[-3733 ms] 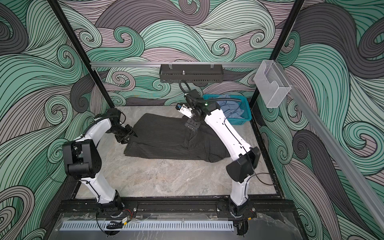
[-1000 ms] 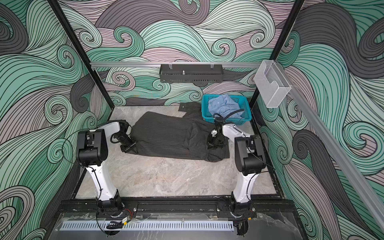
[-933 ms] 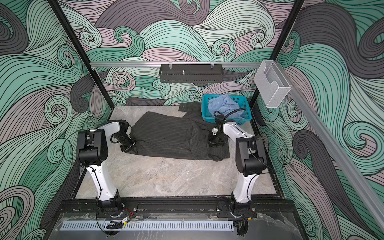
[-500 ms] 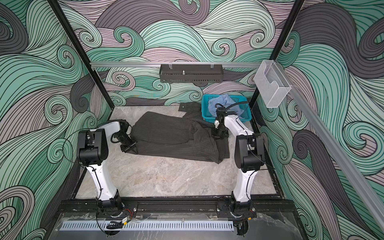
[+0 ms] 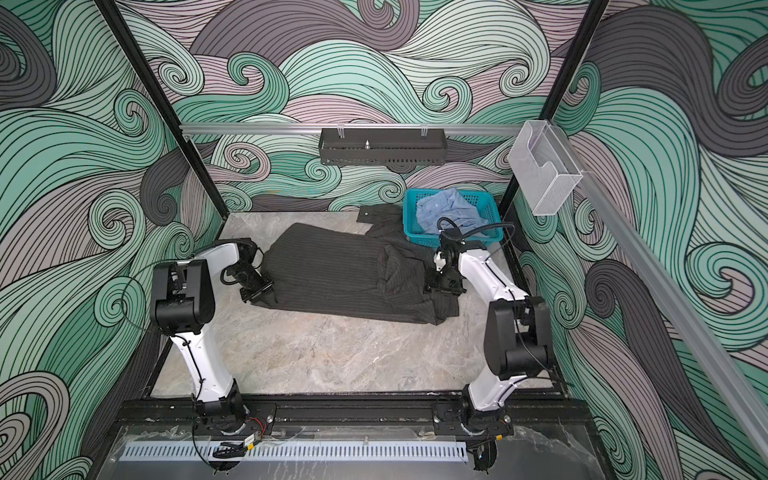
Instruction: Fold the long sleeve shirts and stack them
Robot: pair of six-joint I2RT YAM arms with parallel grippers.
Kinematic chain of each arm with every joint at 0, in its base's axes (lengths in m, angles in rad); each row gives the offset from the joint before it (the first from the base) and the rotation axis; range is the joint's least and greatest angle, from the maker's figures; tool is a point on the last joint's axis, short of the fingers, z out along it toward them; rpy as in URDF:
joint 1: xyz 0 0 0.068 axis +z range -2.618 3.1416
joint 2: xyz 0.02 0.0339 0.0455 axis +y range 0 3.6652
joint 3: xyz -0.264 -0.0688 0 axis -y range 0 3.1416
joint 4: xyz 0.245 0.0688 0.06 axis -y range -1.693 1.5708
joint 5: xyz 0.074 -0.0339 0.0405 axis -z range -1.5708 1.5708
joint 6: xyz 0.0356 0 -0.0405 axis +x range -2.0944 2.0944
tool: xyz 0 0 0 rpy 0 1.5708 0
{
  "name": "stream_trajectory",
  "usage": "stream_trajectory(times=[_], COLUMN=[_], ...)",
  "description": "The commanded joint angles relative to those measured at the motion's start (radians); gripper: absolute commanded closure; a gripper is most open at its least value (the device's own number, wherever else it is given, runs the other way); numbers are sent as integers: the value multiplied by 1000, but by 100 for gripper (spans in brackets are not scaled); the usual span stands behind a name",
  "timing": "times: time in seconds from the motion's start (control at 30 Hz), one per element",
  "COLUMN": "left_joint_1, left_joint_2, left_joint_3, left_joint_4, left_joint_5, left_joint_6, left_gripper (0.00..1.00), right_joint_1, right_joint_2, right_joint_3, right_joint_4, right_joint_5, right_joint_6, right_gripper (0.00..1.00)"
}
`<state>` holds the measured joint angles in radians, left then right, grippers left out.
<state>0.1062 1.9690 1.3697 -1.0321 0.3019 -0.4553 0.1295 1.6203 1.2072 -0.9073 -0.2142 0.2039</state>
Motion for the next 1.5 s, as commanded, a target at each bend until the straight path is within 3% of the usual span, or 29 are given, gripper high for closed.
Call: stream_trajectory(times=[0.0, 0.13, 0.37, 0.43, 0.57, 0.63, 0.87, 0.97, 1.23, 1.37, 1.47], left_joint_1=[-2, -3, -7, -10, -23, -29, -20, -6, 18, 18, 20], left_joint_2=[-113, -119, -10, 40, 90, 118, 192, 178, 169, 137, 83], left_joint_3=[14, 51, 144, 164, 144, 142, 172, 172, 156, 93, -17], left_joint_4=[15, 27, 8, -6, -9, -22, -78, -84, -91, -85, -54], left_joint_5=[36, 45, -27, -30, -37, -62, -182, -224, -227, -191, -121], left_joint_6=[6, 13, 26, 25, 16, 17, 11, 12, 13, 7, -1], left_gripper=[64, 49, 43, 47, 64, 70, 90, 100, 100, 99, 92], right_joint_1=[-6, -5, 4, 4, 4, 4, -24, -48, -59, -54, -45], right_joint_2=[-46, -29, 16, 45, 78, 67, 136, 163, 201, 225, 224], right_joint_3=[-62, -97, -146, -143, -115, -94, -12, -25, -37, -42, -61], right_joint_4=[45, 60, 123, 120, 104, 96, 3, -2, 8, 5, -9], right_joint_5=[-40, -63, -134, -137, -109, -72, 43, 50, -9, -42, -41], right_joint_6=[75, 90, 78, 63, 42, 30, 10, 19, 9, 11, 28], right_gripper=[39, 37, 37, 47, 92, 100, 100, 95, 66, 65, 66])
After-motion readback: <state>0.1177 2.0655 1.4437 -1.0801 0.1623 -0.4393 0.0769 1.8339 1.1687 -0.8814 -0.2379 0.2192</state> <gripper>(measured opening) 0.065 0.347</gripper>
